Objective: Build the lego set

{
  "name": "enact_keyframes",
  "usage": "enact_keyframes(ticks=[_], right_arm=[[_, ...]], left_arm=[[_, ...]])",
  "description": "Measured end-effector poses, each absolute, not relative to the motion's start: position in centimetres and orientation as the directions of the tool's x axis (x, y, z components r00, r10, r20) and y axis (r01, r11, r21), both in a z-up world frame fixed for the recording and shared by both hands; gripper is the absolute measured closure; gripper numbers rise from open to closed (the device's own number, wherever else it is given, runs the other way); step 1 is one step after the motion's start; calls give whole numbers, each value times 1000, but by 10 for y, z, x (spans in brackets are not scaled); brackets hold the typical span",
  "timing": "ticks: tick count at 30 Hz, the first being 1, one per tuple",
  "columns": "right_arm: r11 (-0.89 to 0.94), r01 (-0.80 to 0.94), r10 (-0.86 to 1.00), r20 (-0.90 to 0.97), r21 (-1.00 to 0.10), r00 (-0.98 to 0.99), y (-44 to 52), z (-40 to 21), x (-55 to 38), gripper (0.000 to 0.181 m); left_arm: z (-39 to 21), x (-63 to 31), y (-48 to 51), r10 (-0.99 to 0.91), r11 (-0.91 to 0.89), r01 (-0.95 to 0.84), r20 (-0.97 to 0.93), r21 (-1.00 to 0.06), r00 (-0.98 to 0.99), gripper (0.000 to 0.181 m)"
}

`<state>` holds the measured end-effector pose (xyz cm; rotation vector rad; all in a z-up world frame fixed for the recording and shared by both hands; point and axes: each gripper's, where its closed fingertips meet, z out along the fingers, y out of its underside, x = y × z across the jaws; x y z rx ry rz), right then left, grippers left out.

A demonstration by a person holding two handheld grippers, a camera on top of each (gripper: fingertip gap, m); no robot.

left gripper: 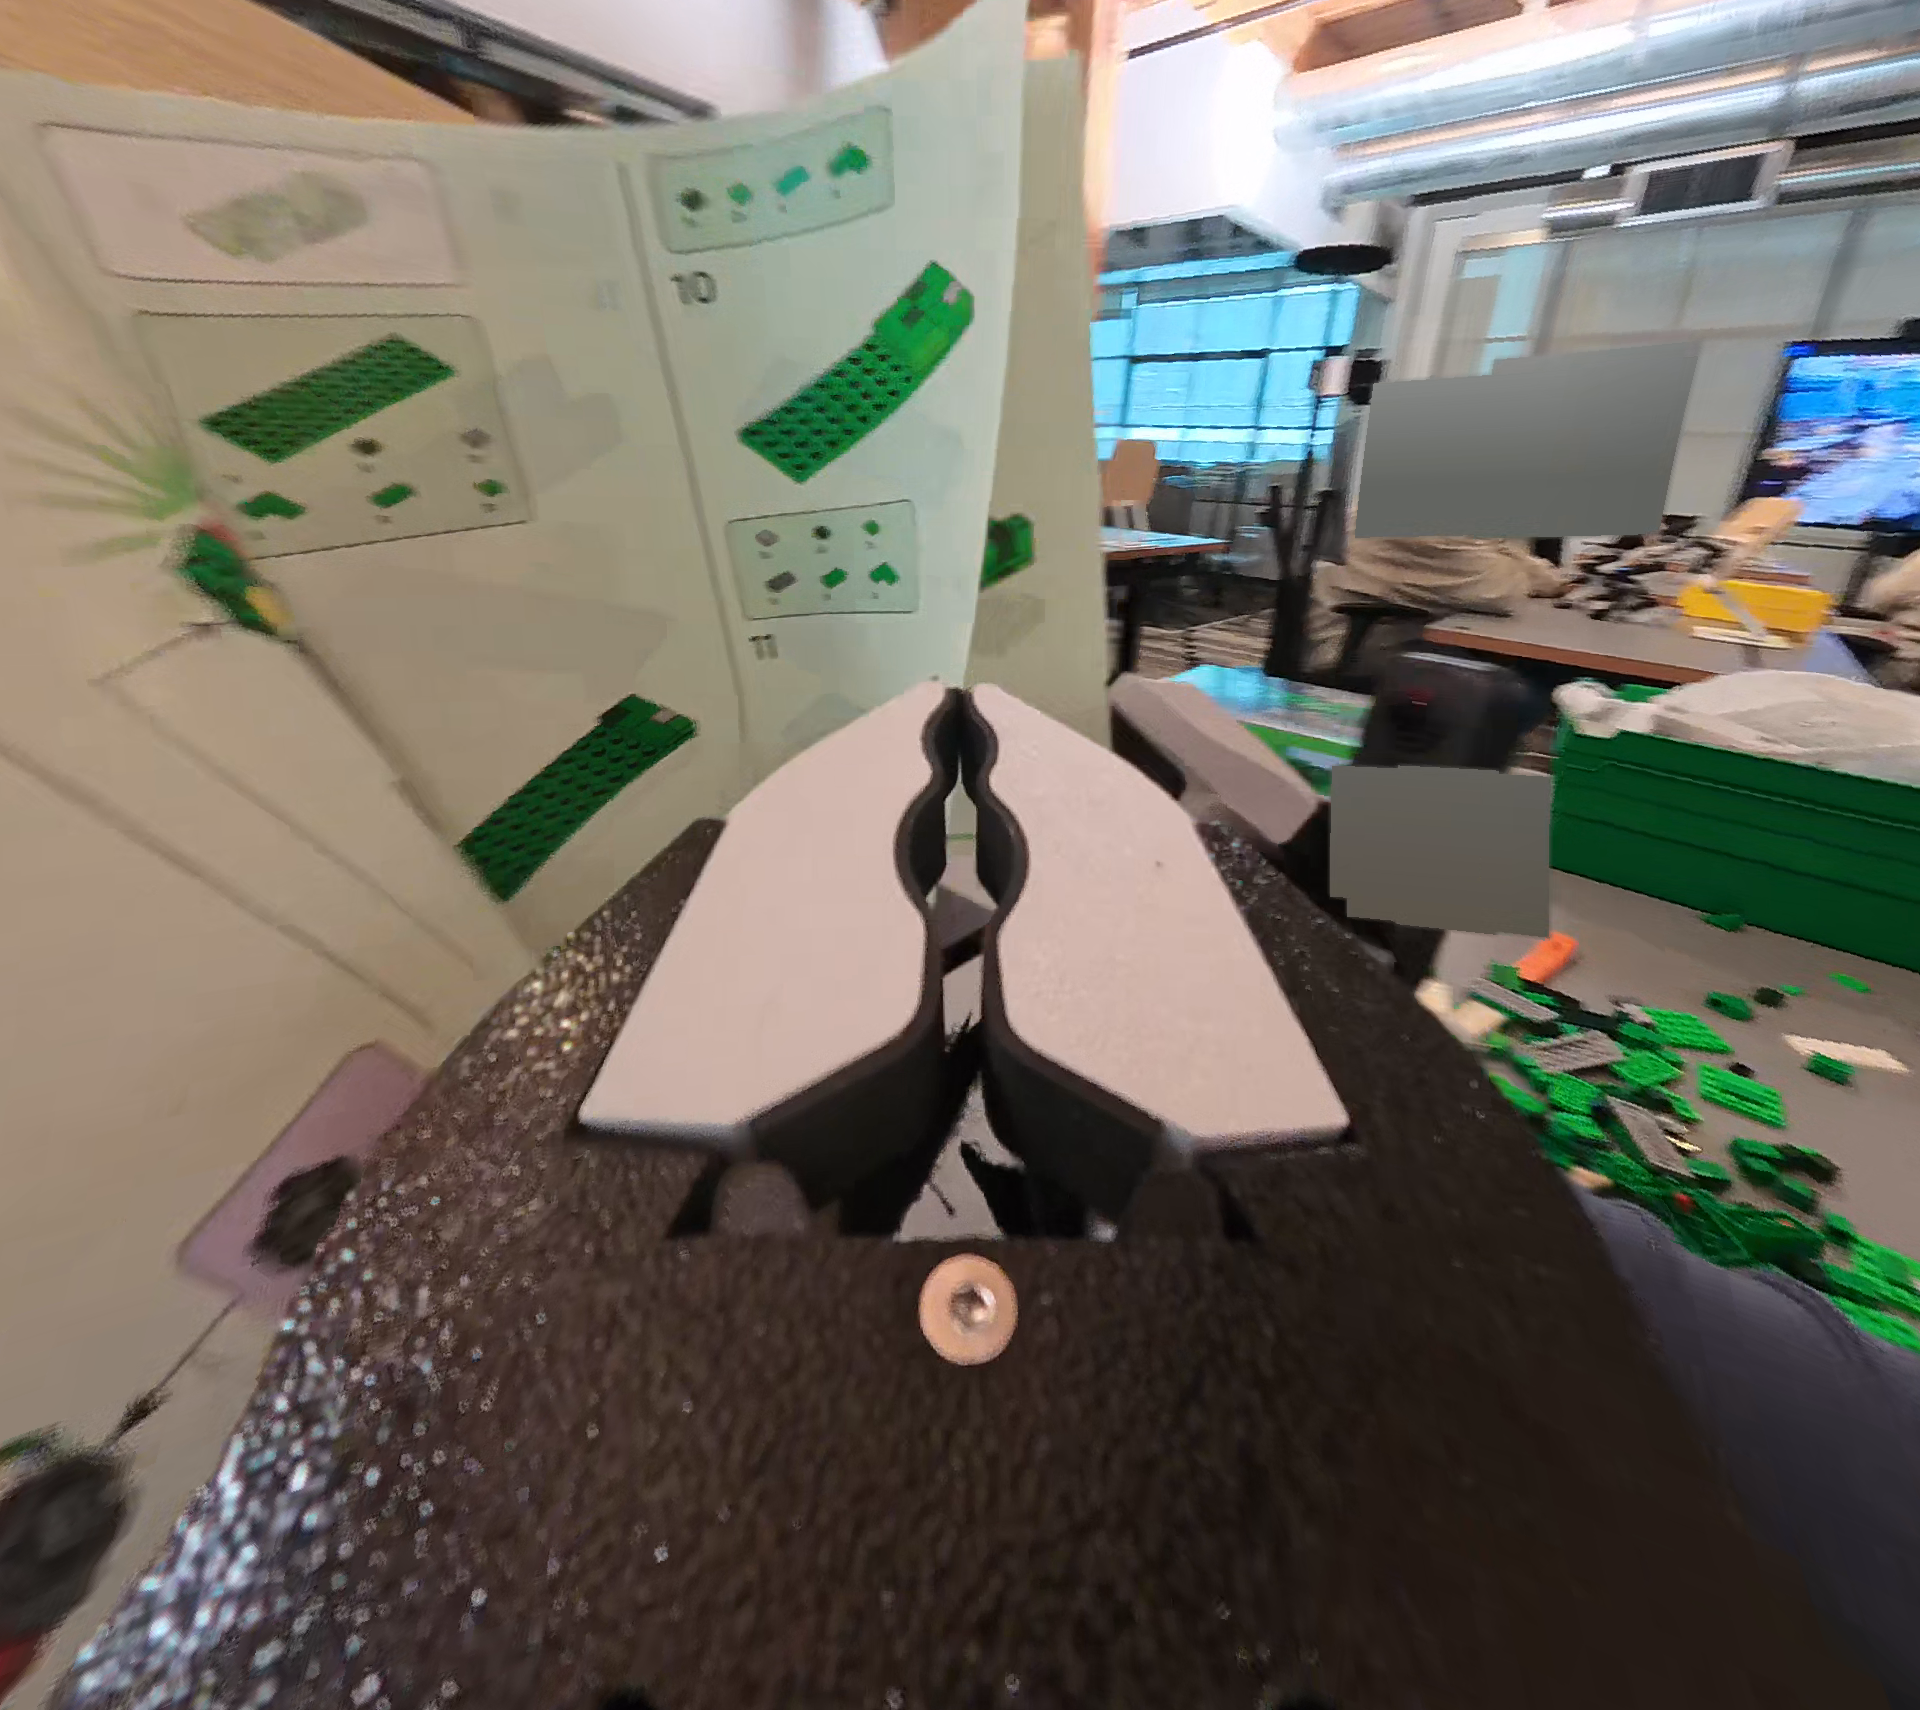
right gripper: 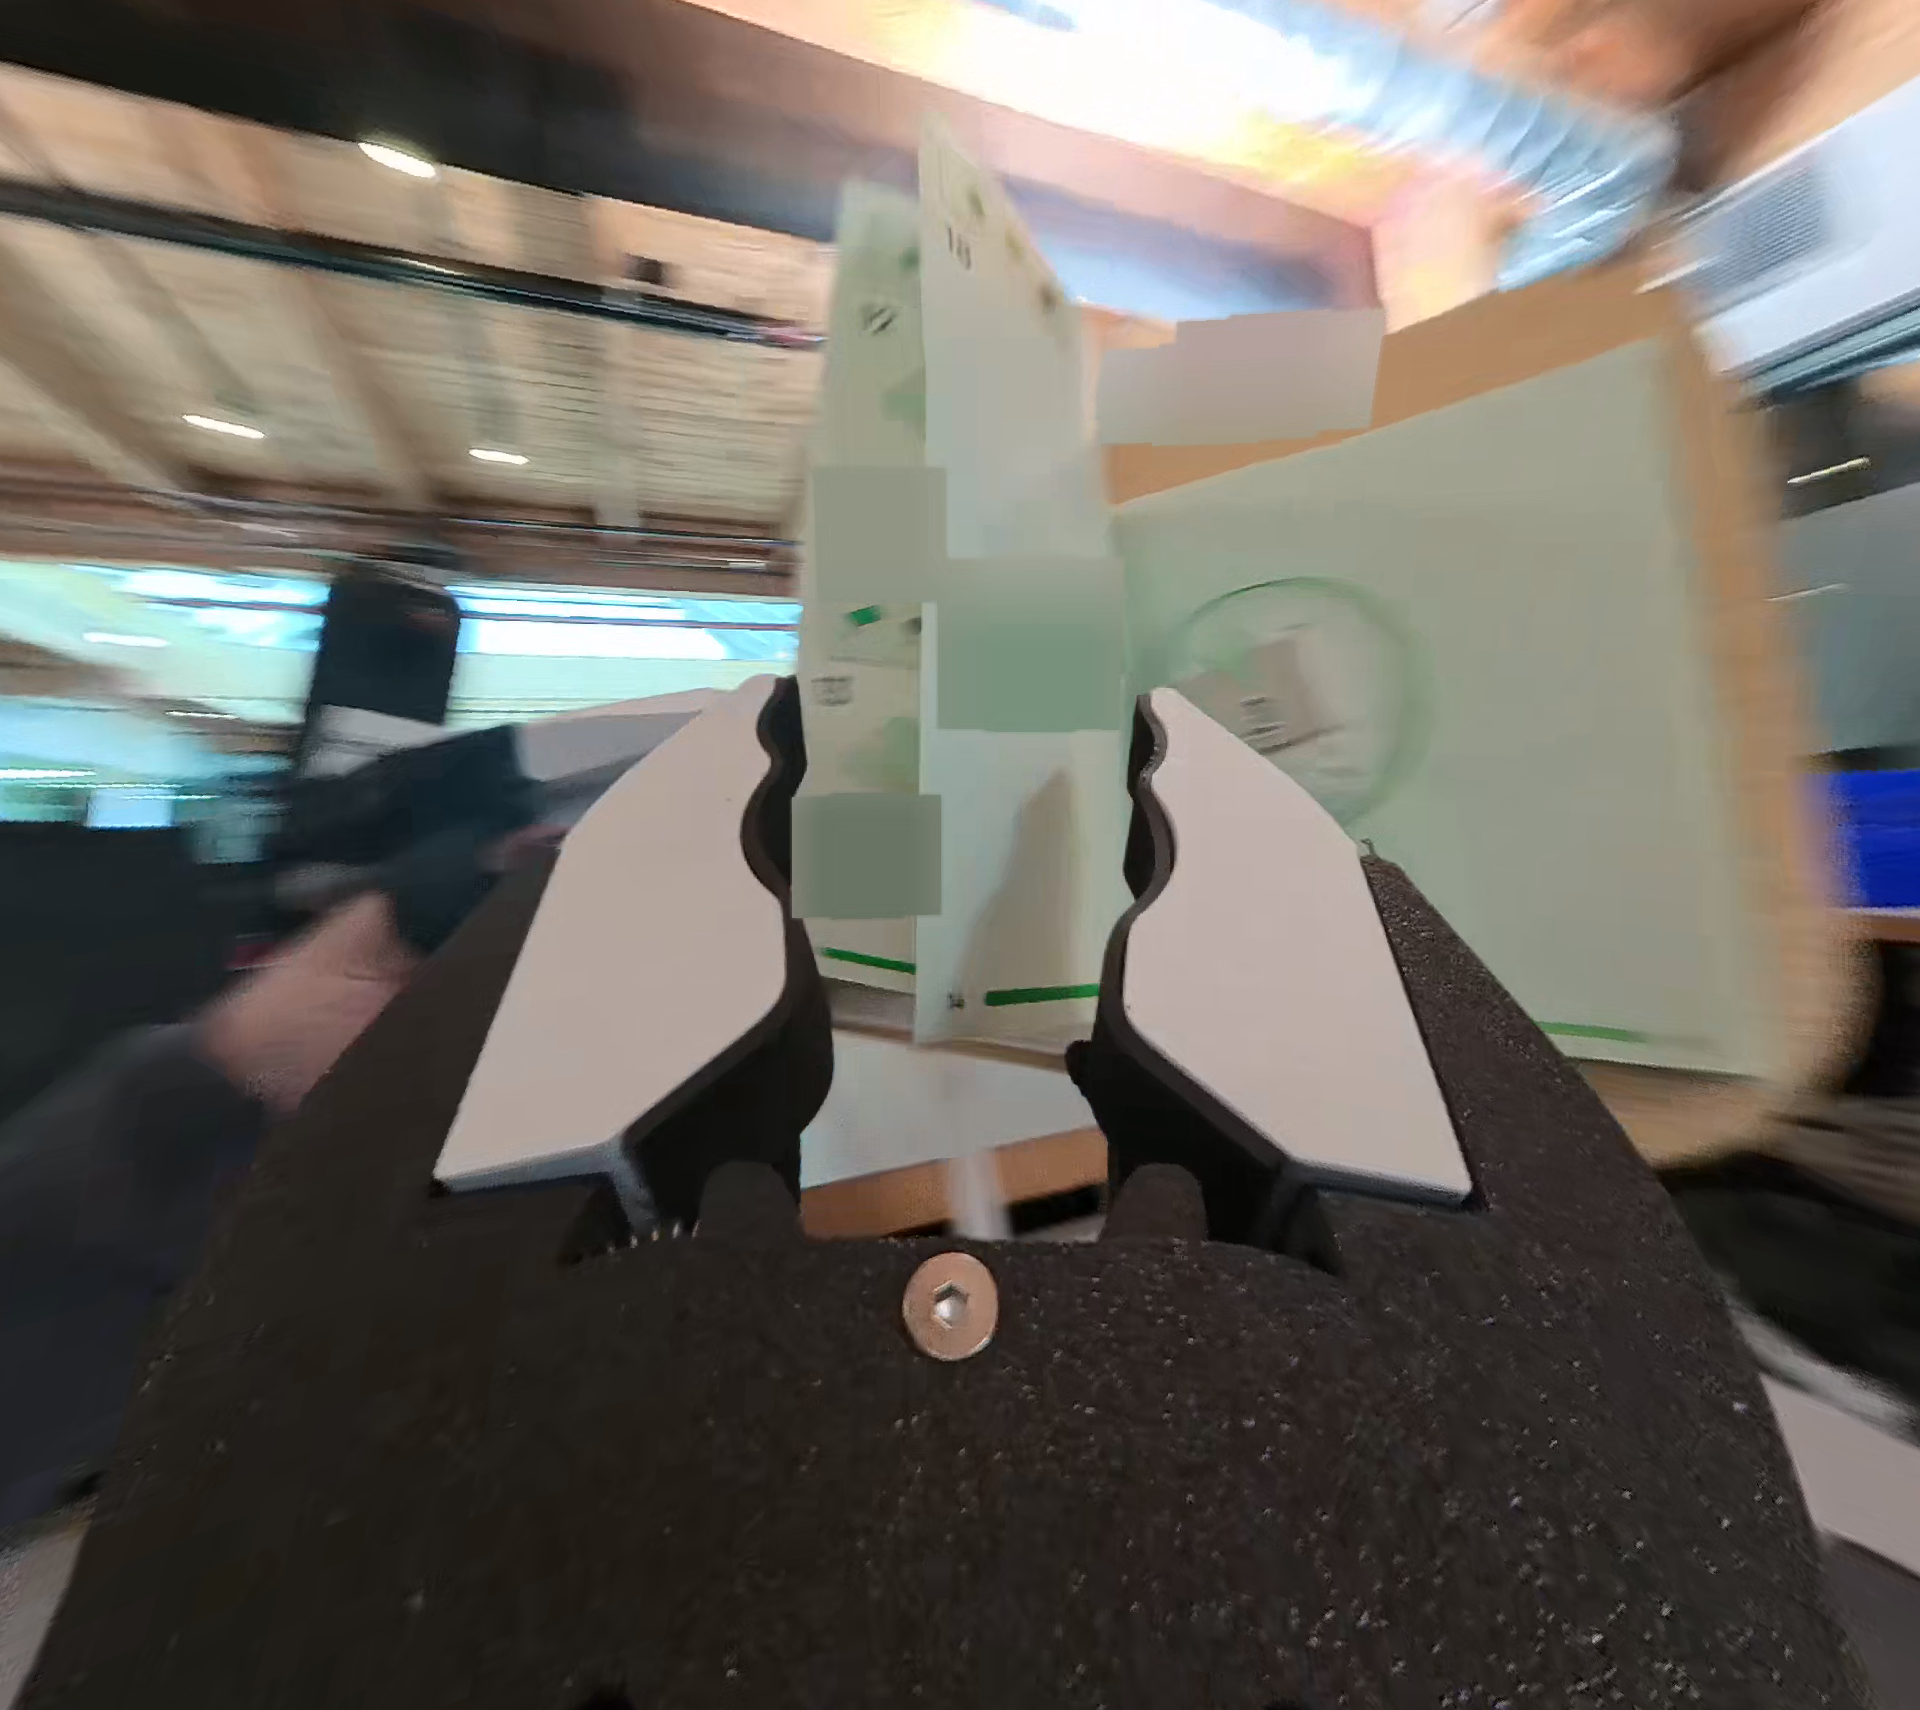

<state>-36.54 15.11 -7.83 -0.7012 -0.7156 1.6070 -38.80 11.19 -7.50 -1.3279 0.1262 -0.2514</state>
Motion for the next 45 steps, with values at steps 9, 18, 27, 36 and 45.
enact_keyframes(ticks=[9,18,27,36,45], right_arm=[[177,-614,920,-92,-769,381,199,-81,-341,127],[183,-591,980,98,-786,173,136,-84,-380,148],[-159,-254,968,-99,-954,-232,82,-137,-462,168],[-153,-198,984,-131,-968,-123,77,-142,-500,172],[-180,-198,973,-144,-964,-180,72,-136,-506,159]], left_arm=[[-69,-492,47,225,230,105,158,-967,962,181],[-103,-559,6,444,244,218,309,-945,841,181],[-107,-572,-5,529,249,181,290,-952,797,181],[-93,-578,-19,665,219,88,215,-972,715,181],[-48,-524,1,627,159,-273,-116,-949,770,181]])
